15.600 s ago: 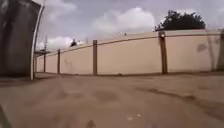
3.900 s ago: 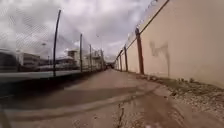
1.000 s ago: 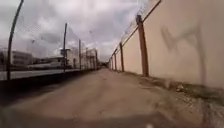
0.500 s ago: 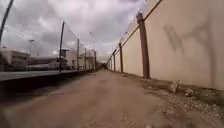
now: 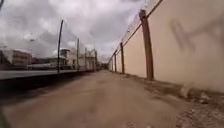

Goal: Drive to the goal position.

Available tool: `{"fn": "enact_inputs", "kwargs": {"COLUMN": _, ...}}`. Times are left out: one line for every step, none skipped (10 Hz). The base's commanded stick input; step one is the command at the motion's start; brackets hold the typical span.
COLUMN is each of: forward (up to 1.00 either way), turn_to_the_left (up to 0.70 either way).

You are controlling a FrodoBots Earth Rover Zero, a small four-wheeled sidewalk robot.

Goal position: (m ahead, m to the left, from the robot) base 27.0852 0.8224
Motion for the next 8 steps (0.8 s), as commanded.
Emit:
{"fn": "enact_inputs", "kwargs": {"forward": 0.70, "turn_to_the_left": 0.00}}
{"fn": "enact_inputs", "kwargs": {"forward": 0.70, "turn_to_the_left": 0.00}}
{"fn": "enact_inputs", "kwargs": {"forward": 0.70, "turn_to_the_left": 0.00}}
{"fn": "enact_inputs", "kwargs": {"forward": 0.70, "turn_to_the_left": 0.00}}
{"fn": "enact_inputs", "kwargs": {"forward": 0.70, "turn_to_the_left": 0.00}}
{"fn": "enact_inputs", "kwargs": {"forward": 0.70, "turn_to_the_left": 0.00}}
{"fn": "enact_inputs", "kwargs": {"forward": 0.70, "turn_to_the_left": 0.00}}
{"fn": "enact_inputs", "kwargs": {"forward": 0.70, "turn_to_the_left": 0.00}}
